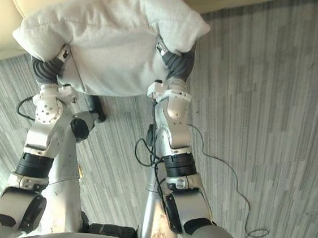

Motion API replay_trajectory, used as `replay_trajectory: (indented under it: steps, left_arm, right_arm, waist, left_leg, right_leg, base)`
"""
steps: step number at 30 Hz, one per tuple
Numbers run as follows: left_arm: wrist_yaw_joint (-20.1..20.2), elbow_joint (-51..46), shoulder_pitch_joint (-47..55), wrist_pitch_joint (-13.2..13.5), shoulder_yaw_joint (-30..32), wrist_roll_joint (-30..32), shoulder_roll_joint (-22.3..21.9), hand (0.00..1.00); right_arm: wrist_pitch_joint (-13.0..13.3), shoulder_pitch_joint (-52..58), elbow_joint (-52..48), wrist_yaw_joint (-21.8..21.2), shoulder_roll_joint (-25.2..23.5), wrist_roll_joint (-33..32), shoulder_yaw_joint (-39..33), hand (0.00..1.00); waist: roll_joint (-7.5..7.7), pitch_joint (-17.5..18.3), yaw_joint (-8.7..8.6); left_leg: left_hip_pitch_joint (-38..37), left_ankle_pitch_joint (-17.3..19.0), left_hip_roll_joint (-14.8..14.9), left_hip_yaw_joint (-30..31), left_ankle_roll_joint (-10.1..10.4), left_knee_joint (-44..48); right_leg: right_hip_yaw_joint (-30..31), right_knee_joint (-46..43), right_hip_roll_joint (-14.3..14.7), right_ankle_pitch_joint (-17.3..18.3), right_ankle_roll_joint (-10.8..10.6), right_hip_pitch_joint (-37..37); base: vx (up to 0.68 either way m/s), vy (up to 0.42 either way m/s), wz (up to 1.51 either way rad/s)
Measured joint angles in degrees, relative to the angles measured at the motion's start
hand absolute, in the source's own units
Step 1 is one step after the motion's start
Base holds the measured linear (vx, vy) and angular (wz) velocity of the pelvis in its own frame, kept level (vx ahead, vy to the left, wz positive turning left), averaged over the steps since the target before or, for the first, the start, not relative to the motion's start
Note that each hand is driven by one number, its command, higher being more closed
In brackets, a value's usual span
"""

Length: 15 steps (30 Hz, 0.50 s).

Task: Pick up cushions and gather them together orderly.

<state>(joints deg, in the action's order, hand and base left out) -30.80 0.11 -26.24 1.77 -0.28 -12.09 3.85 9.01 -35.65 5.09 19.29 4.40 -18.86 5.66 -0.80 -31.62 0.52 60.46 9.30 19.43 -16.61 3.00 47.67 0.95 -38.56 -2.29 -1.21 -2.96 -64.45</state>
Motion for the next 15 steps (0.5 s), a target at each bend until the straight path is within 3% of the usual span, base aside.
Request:
replay_trajectory:
  steps: [3, 5, 7, 10, 15]
  left_arm:
    - [0.5, -2.4, 5.3, 0.0, -1.1, 0.2, -1.6, 1.0]
    - [1.5, -2.7, 9.4, 0.0, -2.6, 1.2, -2.0, 1.0]
    - [2.8, -2.8, 13.0, 0.0, -3.7, 1.2, -2.2, 1.0]
    - [5.2, -3.1, 21.2, 0.0, -4.7, 1.0, -3.3, 1.0]
    - [8.2, -4.2, 29.6, 0.0, -4.7, 1.0, -3.5, 1.0]
  right_arm:
    - [0.0, 5.2, -1.1, -1.1, -1.1, 0.0, 0.1, 1.0]
    - [0.1, 10.4, -1.9, -1.9, -1.4, 0.2, 0.4, 1.0]
    - [-0.1, 14.0, -1.9, -2.4, -1.7, 0.2, 0.4, 1.0]
    - [-0.7, 22.2, -1.8, -4.3, -1.8, 0.1, 1.7, 1.0]
    - [-2.1, 30.1, -1.8, -6.7, -2.3, 0.1, 3.4, 1.0]
  waist:
    - [0.04, 0.5, 0.13]
    - [0.07, 3.8, 0.25]
    - [0.02, 4.7, 0.46]
    - [0.13, 10.8, 1.52]
    - [0.19, 15.3, 2.43]
  left_leg:
    - [-9.8, 1.9, 0.0, -0.6, 0.0, -1.4]
    - [-14.8, 2.8, -0.6, -0.7, 0.8, -3.1]
    - [-22.0, 3.1, -1.7, -1.0, 1.2, -6.1]
    - [-30.9, 3.4, -2.8, -2.1, 1.1, -10.6]
    - [-43.6, 3.9, -4.5, -4.3, 1.3, -16.5]
  right_leg:
    - [0.2, 2.5, 0.3, 1.0, -0.3, 9.9]
    - [-0.2, 4.6, 0.2, 1.9, -0.5, 15.4]
    - [-0.4, 7.9, -0.2, 2.1, -0.7, 22.9]
    - [-0.7, 13.9, -0.6, 1.4, -0.6, 32.5]
    - [-0.5, 20.1, -1.4, 1.4, -0.9, 44.7]
  base:
    - [0.07, -0.023, -0.11]
    - [0.12, 0.023, 0.06]
    - [0.13, 0.052, 0.1]
    - [0.17, 0.065, 0.0]
    - [0.15, 0.061, -0.04]
